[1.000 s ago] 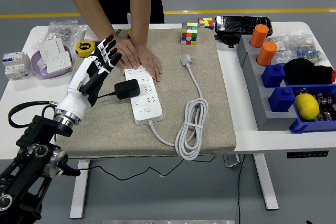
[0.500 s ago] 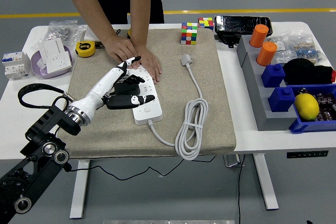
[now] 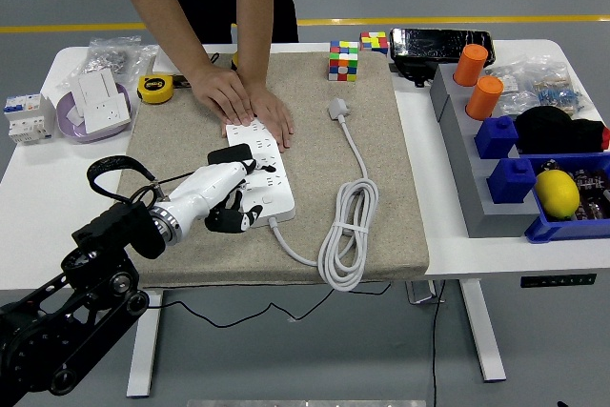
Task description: Pick up the plug,place it near the board,insert it into the board,press the button
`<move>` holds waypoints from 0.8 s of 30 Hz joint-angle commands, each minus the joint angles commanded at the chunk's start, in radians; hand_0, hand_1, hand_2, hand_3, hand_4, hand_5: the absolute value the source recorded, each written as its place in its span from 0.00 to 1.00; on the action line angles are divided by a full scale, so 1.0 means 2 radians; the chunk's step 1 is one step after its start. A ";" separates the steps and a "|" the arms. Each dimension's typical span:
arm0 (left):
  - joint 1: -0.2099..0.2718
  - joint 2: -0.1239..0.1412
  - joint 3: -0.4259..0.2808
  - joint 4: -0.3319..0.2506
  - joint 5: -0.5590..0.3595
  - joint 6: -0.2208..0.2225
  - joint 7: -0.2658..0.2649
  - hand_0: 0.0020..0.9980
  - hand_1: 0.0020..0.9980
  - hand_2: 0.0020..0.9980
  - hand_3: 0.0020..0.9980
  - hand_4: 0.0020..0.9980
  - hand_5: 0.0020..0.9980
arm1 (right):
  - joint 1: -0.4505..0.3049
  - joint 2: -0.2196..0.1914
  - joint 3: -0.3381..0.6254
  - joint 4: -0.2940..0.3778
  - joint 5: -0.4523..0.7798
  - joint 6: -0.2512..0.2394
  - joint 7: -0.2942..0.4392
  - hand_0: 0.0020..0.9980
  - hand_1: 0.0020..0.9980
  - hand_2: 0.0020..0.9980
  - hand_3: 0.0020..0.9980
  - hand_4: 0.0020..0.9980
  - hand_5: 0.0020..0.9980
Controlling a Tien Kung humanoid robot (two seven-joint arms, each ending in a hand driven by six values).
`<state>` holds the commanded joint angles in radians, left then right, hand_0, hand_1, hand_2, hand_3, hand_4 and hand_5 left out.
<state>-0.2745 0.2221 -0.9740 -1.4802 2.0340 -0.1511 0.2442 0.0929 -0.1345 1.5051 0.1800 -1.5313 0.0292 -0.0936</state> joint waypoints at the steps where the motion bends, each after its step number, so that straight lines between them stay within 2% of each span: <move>1: -0.001 0.000 0.001 0.002 0.002 -0.002 0.002 0.17 0.04 0.15 0.86 0.51 0.00 | 0.000 0.000 0.000 0.000 0.000 0.000 0.000 0.86 0.76 0.75 0.78 1.00 0.89; 12: -0.007 0.002 0.010 0.014 0.009 -0.032 0.018 0.16 0.03 0.16 0.84 0.50 0.00 | 0.002 0.000 0.002 0.000 0.001 0.000 0.000 0.86 0.77 0.75 0.78 1.00 0.89; 24: -0.007 0.001 0.011 0.019 0.009 -0.034 0.020 0.16 0.03 0.15 0.83 0.50 0.00 | 0.003 0.000 0.003 0.000 0.001 -0.001 0.000 0.86 0.77 0.75 0.78 1.00 0.89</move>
<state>-0.2878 0.2248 -0.9523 -1.4430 2.0515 -0.2197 0.2841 0.0983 -0.1338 1.5105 0.1800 -1.5297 0.0278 -0.0931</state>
